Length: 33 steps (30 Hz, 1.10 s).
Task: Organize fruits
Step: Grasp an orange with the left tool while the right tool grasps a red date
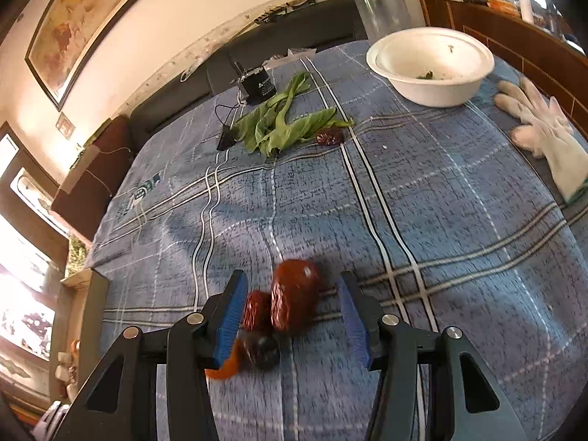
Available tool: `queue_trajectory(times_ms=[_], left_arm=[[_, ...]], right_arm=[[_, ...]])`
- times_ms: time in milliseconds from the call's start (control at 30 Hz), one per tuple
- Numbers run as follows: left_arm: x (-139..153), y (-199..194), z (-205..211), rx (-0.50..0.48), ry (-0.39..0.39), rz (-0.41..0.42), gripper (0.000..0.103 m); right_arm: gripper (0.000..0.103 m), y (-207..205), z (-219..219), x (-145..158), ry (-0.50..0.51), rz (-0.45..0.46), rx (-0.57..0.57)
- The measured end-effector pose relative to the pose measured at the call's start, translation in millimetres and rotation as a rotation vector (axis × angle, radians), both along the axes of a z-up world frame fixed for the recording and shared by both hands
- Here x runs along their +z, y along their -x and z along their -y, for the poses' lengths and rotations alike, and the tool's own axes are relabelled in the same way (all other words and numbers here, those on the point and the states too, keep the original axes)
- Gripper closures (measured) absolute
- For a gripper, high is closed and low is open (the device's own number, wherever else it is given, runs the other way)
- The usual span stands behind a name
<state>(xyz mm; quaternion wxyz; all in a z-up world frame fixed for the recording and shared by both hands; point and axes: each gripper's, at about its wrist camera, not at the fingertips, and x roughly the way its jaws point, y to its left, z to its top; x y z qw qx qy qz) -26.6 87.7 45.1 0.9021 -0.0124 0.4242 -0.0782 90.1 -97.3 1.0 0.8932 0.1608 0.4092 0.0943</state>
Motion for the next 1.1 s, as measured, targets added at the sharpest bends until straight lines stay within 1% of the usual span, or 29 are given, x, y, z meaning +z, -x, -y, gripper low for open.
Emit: queue_trajectory(times_ms=[100,133,167,200,233,333,433,467,533,633,700,733,767,800,900,933,1100], left_arm=[[-2,-12,8,-0.026,-0.008,0.003,0.034],[-2,-16,10,-0.035,0.001,0.001,0.034],[-3,-22,13,-0.048,0.021,-0.008,0.034],[-4,-26,15,-0.057,0.035,-0.014,0.034],[-5,-31,17,-0.067,0.048,-0.020,0.034],[-6,-45,28,-0.096,0.066,-0.021,0.037],[-10,-58,41,-0.124,0.079,-0.019,0.044],[-13,-63,45,-0.130,0.085,-0.026,0.049],[-19,-73,54,-0.151,0.113,-0.044,0.052],[-30,-83,59,-0.177,0.170,-0.073,0.052],[-38,-87,62,-0.196,0.196,-0.092,0.053],[-41,-88,62,-0.202,0.198,-0.099,0.061],[-41,-89,62,-0.202,0.190,-0.087,0.068],[-42,-89,60,-0.204,0.193,-0.091,0.071],[-44,-92,50,-0.199,0.266,-0.102,0.071],[-45,-93,48,-0.197,0.275,-0.102,0.071],[-45,-95,51,-0.189,0.265,-0.081,0.070]], right_arm=[[0.048,-3,-3,-6,0.023,-0.001,-0.001],[0.052,-4,-2,-8,0.020,-0.002,-0.002],[0.061,-4,-1,-9,0.032,0.002,-0.004],[0.067,-5,-1,-10,0.038,-0.004,0.001],[0.070,-5,1,-11,0.032,-0.008,0.005],[0.070,-3,10,-9,-0.003,-0.010,0.001],[0.070,1,20,-4,0.004,0.005,-0.022],[0.070,3,23,-3,0.006,0.007,-0.030],[0.070,3,28,-3,0.003,0.005,-0.039],[0.070,2,34,-5,-0.008,-0.007,-0.051],[0.070,0,36,-6,-0.010,-0.015,-0.054],[0.070,0,36,-7,-0.010,-0.018,-0.054],[0.070,-1,36,-8,-0.007,-0.023,-0.052],[0.070,-1,35,-8,-0.005,-0.023,-0.051],[0.070,-2,35,-8,-0.001,-0.022,-0.050],[0.070,-2,35,-8,0.000,-0.022,-0.048],[0.069,-1,29,-8,0.039,-0.013,-0.046]])
